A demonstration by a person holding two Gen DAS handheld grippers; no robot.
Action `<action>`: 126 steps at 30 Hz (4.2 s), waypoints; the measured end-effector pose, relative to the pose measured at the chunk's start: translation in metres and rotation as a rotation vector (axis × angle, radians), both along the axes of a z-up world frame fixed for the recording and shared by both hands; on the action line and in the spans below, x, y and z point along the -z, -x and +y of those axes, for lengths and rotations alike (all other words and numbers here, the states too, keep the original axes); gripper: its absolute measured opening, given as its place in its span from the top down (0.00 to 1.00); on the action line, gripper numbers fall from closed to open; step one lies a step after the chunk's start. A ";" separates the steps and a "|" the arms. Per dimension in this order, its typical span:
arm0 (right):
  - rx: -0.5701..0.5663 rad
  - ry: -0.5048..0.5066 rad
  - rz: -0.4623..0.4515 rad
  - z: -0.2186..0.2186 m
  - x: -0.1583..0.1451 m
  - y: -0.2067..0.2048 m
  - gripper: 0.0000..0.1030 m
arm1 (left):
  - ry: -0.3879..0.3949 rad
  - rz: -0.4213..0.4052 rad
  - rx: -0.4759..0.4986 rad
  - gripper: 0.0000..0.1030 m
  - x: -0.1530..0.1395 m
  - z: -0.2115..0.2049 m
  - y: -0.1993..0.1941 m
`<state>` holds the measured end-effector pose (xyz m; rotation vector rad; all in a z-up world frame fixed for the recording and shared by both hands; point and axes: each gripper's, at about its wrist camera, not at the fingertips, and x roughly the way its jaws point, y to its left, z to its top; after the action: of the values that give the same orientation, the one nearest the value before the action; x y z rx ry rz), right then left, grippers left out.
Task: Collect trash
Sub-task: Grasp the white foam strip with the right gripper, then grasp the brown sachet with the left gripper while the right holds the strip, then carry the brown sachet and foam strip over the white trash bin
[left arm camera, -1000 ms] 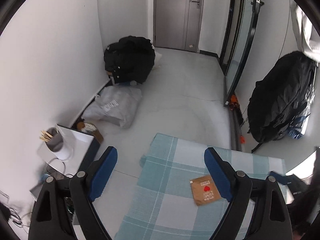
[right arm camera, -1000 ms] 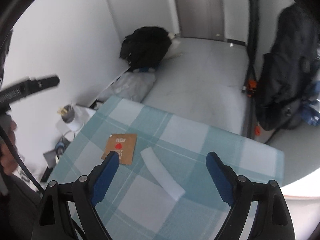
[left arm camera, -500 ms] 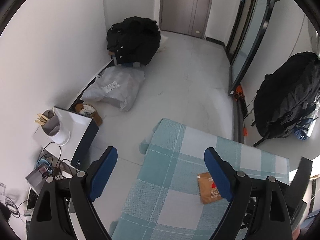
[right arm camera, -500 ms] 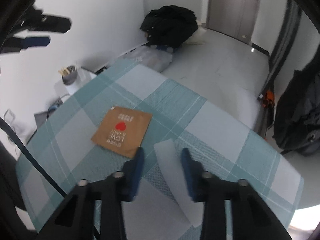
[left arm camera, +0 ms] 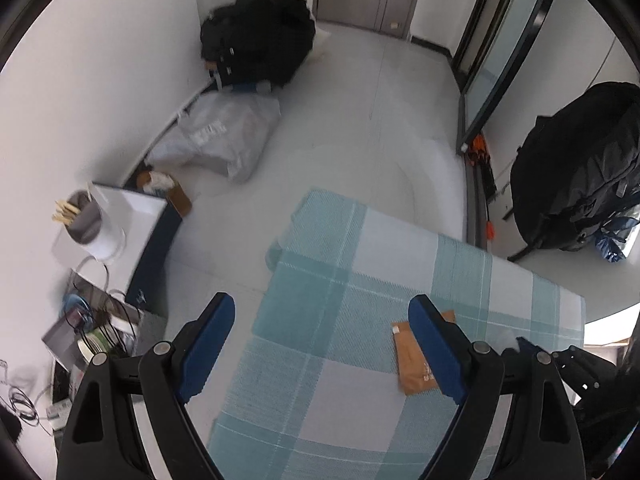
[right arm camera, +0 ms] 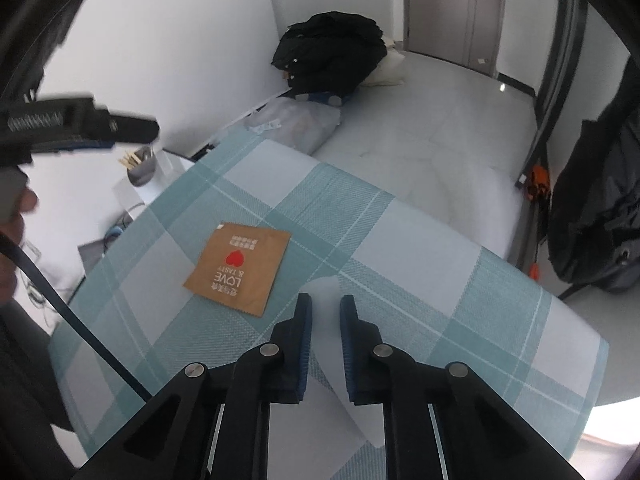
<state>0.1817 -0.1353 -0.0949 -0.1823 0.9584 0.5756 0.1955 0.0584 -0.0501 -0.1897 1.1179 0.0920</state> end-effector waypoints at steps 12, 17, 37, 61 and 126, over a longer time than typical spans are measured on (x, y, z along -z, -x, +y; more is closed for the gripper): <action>0.072 -0.101 0.005 -0.040 -0.021 -0.005 0.91 | 0.013 0.117 0.091 0.16 0.030 -0.049 -0.005; 0.099 -0.126 -0.007 -0.057 -0.028 -0.006 0.91 | -0.052 0.149 0.107 0.16 0.041 -0.065 -0.006; 0.132 -0.142 -0.032 -0.083 -0.037 0.000 0.91 | -0.092 0.118 0.149 0.27 0.050 -0.085 -0.003; 0.143 -0.129 -0.042 -0.082 -0.039 0.002 0.90 | -0.050 0.123 0.191 0.59 0.045 -0.085 0.006; 0.738 -0.373 -0.298 -0.391 -0.144 0.238 0.90 | 0.189 -0.191 0.803 0.65 -0.095 -0.357 0.136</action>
<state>-0.0566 -0.5266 0.0493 0.4014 0.5523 0.0303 0.0597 -0.2985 0.0445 0.0913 0.9427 -0.7344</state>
